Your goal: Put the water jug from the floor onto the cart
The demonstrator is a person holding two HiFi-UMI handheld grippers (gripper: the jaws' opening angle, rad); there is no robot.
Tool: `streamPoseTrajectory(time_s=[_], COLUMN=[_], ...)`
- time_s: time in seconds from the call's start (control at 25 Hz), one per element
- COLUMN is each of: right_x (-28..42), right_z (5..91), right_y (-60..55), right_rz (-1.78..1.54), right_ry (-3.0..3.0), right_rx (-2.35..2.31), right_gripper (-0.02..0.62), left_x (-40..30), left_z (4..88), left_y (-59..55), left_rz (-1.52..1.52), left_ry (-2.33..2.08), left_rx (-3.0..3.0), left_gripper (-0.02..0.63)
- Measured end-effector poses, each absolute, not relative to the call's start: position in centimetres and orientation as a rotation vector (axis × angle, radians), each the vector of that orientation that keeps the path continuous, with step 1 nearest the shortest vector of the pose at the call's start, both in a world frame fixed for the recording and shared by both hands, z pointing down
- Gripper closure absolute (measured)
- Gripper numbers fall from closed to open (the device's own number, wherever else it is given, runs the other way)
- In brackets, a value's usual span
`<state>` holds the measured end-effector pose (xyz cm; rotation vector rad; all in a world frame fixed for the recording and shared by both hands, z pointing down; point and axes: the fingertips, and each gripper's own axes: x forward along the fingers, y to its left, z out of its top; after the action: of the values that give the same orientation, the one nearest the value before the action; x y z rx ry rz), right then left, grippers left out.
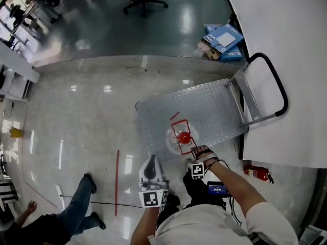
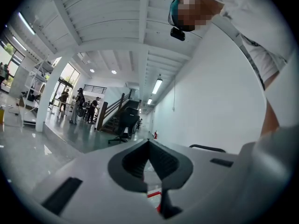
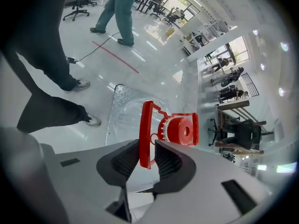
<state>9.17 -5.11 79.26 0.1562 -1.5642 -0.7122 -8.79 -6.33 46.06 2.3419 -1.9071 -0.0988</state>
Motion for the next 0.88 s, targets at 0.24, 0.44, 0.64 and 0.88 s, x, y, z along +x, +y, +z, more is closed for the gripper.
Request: streamPoseTrajectory(time_s=[0.24,0.44,0.64,0.88], right_x=[8.6,7.6,6.8,9.9], right_z=[77.2,72.8,63.1,49.2], right_y=[-4.5,-3.5,-4.5,-4.2], right_rz=[-0.705,-0.709,-0.312,0.273], right_ry=[-1.611,-1.694,-2.037,-2.475], right_rx=[0.167,0.225,0.684,1.423], right_gripper=[0.476,0.476,0.552,0.583], left_x=[-8.8,-8.7,-8.3,-7.5], left_z=[45.6,44.8,43.2,40.4], left_y=[-6.1,-5.9,-5.1,-2.6], left_rz=[-0.124,-0.154,-0.178,-0.243], left_ry=[-1.900,-1.883,-1.863,-1.829], left_rx=[2.350,2.366,2.400,2.432], left_gripper=[0.603,0.603,0.603,0.603])
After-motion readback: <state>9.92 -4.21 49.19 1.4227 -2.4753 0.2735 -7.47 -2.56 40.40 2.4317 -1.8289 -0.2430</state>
